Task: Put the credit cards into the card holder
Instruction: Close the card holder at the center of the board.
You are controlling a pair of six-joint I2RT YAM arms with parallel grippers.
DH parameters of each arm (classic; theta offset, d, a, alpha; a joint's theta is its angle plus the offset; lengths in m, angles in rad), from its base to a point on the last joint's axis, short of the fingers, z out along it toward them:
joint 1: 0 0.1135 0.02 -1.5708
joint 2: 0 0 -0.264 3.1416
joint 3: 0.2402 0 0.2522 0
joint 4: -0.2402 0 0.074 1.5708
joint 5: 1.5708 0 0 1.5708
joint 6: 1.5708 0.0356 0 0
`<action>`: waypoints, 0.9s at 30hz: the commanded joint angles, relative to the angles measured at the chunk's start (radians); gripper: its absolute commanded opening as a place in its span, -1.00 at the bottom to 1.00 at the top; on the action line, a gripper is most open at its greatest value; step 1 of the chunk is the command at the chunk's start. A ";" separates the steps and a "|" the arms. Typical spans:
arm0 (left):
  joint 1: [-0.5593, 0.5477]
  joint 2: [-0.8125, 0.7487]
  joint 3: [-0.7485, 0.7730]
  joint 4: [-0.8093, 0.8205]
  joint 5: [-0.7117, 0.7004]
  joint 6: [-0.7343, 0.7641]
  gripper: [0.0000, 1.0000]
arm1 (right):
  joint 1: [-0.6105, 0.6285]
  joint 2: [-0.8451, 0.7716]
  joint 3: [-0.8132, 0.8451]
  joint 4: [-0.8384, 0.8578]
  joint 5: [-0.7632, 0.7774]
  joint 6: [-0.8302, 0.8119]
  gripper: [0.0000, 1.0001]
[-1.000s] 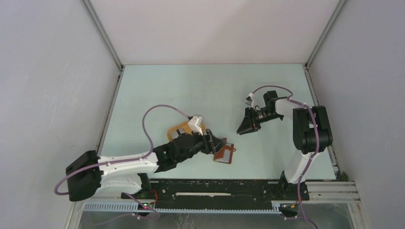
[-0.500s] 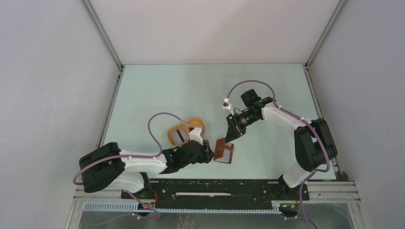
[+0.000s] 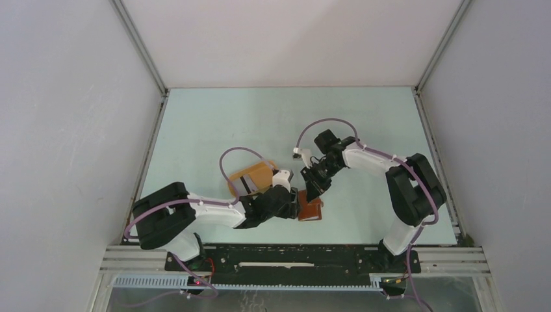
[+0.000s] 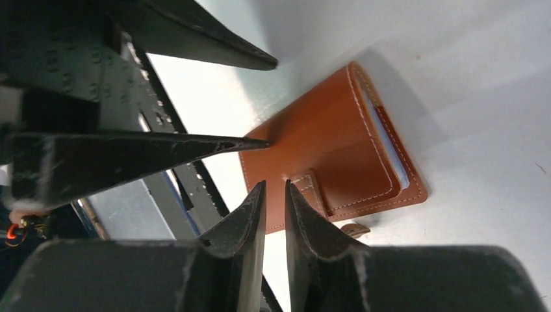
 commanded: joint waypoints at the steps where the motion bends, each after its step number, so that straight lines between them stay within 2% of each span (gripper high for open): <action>1: -0.004 0.014 0.037 -0.029 -0.009 0.016 0.11 | 0.010 0.037 0.041 -0.016 0.136 0.004 -0.52; 4: -0.004 0.013 0.035 -0.029 -0.022 0.001 0.13 | 0.006 0.075 0.044 -0.031 0.180 0.007 -0.53; 7: -0.001 -0.002 0.014 0.000 -0.020 -0.028 0.24 | 0.004 0.101 0.047 -0.038 0.217 0.008 -0.53; 10: 0.012 -0.024 -0.042 0.095 0.027 -0.079 0.36 | 0.001 0.128 0.051 -0.050 0.245 0.007 -0.54; 14: 0.035 -0.025 -0.119 0.243 0.103 -0.168 0.43 | -0.004 0.149 0.053 -0.058 0.263 0.001 -0.57; 23: 0.054 0.116 -0.155 0.477 0.220 -0.321 0.44 | -0.015 0.181 0.057 -0.078 0.269 -0.007 -0.60; 27: 0.059 0.170 -0.144 0.509 0.235 -0.350 0.41 | -0.029 0.180 0.058 -0.086 0.256 -0.010 -0.62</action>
